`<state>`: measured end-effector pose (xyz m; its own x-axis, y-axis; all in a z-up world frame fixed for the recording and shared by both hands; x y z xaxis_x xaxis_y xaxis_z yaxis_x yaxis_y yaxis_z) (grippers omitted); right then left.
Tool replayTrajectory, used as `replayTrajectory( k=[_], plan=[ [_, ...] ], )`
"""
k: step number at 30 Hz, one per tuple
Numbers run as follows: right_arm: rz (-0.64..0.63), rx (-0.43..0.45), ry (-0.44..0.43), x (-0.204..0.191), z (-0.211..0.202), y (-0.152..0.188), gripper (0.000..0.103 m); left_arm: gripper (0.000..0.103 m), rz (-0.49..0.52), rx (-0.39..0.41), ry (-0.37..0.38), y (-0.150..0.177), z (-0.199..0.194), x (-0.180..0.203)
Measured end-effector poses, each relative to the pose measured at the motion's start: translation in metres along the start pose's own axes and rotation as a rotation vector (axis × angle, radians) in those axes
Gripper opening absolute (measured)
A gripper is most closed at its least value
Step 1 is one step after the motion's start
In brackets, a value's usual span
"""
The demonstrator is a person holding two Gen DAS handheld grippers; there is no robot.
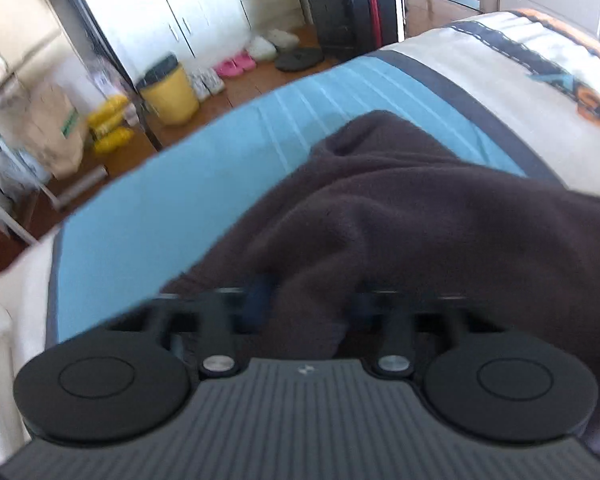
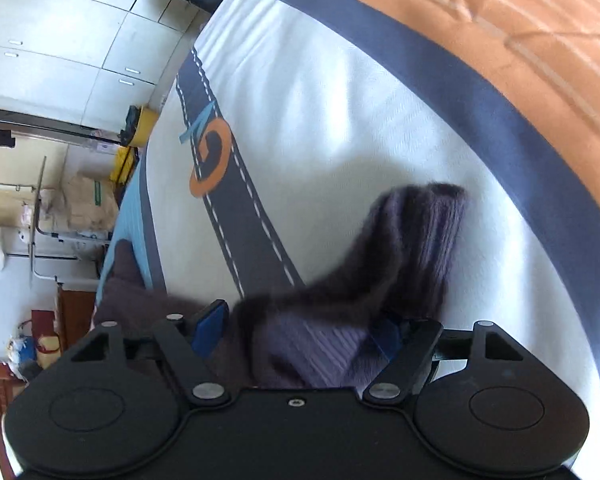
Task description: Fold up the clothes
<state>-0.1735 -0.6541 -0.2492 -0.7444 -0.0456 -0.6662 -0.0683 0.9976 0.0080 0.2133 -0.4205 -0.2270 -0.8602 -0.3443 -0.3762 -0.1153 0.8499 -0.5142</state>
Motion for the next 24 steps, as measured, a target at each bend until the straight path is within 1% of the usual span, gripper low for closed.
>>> replayTrajectory(
  k=[1,2,3,4,6,8,9,11,12,14,15,16,17,18,19,20,21,22,23,24],
  plan=[
    [-0.091,0.032,0.033,-0.006,0.003,0.003,0.017,0.011,0.009,0.023,-0.015,0.000,-0.004,0.002],
    [-0.195,0.069,0.066,-0.014,0.005,0.008,0.017,0.011,0.024,0.055,-0.039,-0.001,-0.011,0.003],
    [-0.278,0.114,0.079,-0.023,0.003,0.013,0.016,0.010,0.037,0.089,-0.064,-0.002,-0.019,0.004],
    [-0.319,0.154,0.059,-0.033,-0.006,0.014,0.015,0.010,0.030,0.120,-0.082,-0.003,-0.029,0.001],
    [-0.373,0.229,-0.004,-0.055,-0.027,0.016,0.015,0.010,-0.021,0.183,-0.104,-0.007,-0.050,-0.012],
    [-0.419,0.327,-0.020,-0.076,-0.043,0.003,0.014,0.010,-0.105,0.247,-0.118,-0.012,-0.073,-0.032],
    [-0.441,0.378,-0.023,-0.086,-0.051,-0.004,0.013,0.010,-0.134,0.281,-0.144,-0.016,-0.085,-0.043],
    [-0.485,0.481,-0.029,-0.106,-0.068,-0.019,0.012,0.010,-0.177,0.360,-0.230,-0.026,-0.113,-0.065],
    [-0.507,0.533,-0.032,-0.117,-0.076,-0.026,0.012,0.010,-0.222,0.420,-0.236,-0.031,-0.129,-0.074],
    [-0.550,0.636,-0.038,-0.138,-0.095,-0.039,0.012,0.009,-0.327,0.543,-0.196,-0.040,-0.159,-0.089],
    [-0.571,0.688,-0.041,-0.148,-0.104,-0.046,0.013,0.010,-0.363,0.562,-0.190,-0.043,-0.167,-0.095],
    [-0.592,0.740,-0.044,-0.159,-0.113,-0.052,0.016,0.011,-0.388,0.556,-0.188,-0.044,-0.167,-0.100],
    [-0.614,0.791,-0.046,-0.169,-0.123,-0.058,0.017,0.012,-0.410,0.537,-0.181,-0.045,-0.160,-0.104],
    [-0.635,0.843,-0.049,-0.180,-0.133,-0.064,0.031,0.021,-0.428,0.502,-0.175,-0.045,-0.146,-0.107],
    [-0.655,0.895,-0.052,-0.191,-0.143,-0.069,0.050,0.029,-0.445,0.457,-0.177,-0.040,-0.128,-0.109],
    [-0.656,0.895,-0.048,-0.190,-0.141,-0.070,0.060,0.031,-0.461,0.402,-0.189,-0.031,-0.108,-0.109],
    [-0.645,0.869,-0.040,-0.184,-0.134,-0.069,0.064,0.032,-0.462,0.332,-0.203,-0.019,-0.089,-0.107],
    [-0.635,0.842,-0.032,-0.178,-0.126,-0.067,0.064,0.032,-0.453,0.259,-0.215,-0.005,-0.073,-0.103],
    [-0.625,0.816,-0.024,-0.171,-0.119,-0.066,0.064,0.032,-0.440,0.207,-0.214,0.009,-0.063,-0.096],
    [-0.615,0.790,-0.016,-0.165,-0.111,-0.064,0.064,0.032,-0.421,0.174,-0.202,0.022,-0.056,-0.088]
  ],
)
Point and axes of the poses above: each gripper's, at about its wrist camera, not at the fingertips, and z roughly the way its jaws point, x to its right, y to its underside, the point moved 10 cm from there along z, roughly the way its jaws point, and after that the axes turned 15 degrees about z, right-handed, at the moved point
